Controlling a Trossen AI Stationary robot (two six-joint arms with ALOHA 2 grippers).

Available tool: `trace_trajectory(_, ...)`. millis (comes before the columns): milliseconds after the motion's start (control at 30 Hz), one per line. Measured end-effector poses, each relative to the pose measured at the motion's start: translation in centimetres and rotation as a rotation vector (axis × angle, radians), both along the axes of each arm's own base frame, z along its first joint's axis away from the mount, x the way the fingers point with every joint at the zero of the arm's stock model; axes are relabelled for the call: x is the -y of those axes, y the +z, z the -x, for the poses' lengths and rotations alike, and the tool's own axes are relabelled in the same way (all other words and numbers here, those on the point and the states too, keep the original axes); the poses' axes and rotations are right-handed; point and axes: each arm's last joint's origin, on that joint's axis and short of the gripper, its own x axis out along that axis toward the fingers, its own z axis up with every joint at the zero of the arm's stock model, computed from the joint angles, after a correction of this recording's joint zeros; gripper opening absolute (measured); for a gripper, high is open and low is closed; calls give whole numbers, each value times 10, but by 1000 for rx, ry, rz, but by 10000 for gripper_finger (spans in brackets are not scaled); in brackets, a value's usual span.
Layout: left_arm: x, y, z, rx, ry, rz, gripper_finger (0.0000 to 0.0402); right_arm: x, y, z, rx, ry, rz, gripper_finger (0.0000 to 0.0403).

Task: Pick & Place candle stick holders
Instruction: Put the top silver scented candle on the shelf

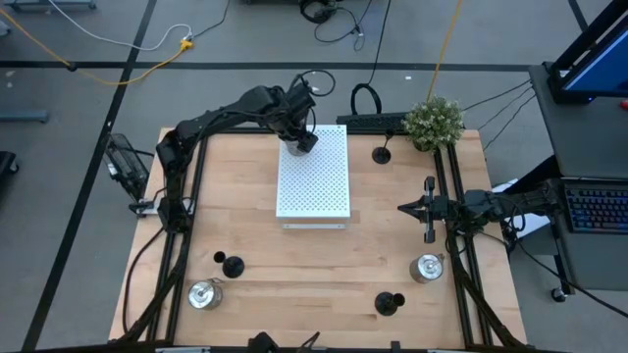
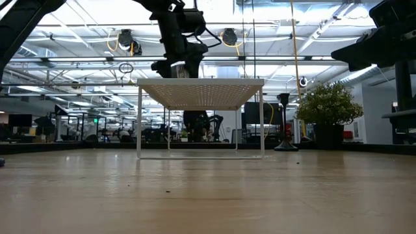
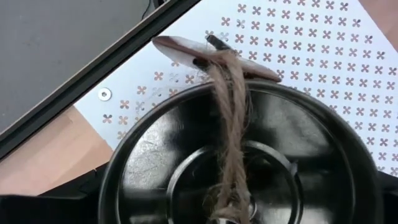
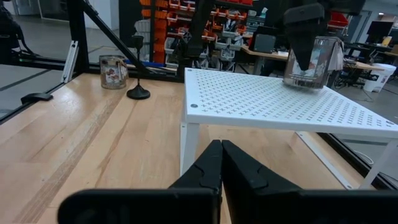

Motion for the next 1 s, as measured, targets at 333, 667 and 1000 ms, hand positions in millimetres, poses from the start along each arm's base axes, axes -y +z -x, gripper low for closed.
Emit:
trace_trajectory(333,-2,1,1,6,4,-5,376,0,0,0,0,0,0,0)
trace_trajectory(667,-3,2,-1,27,-10,-24,378,0,0,0,0,0,0,0)
trace_trajectory(1000,-3,2,-1,20,-42,-32,393,0,0,0,0,0,0,0)
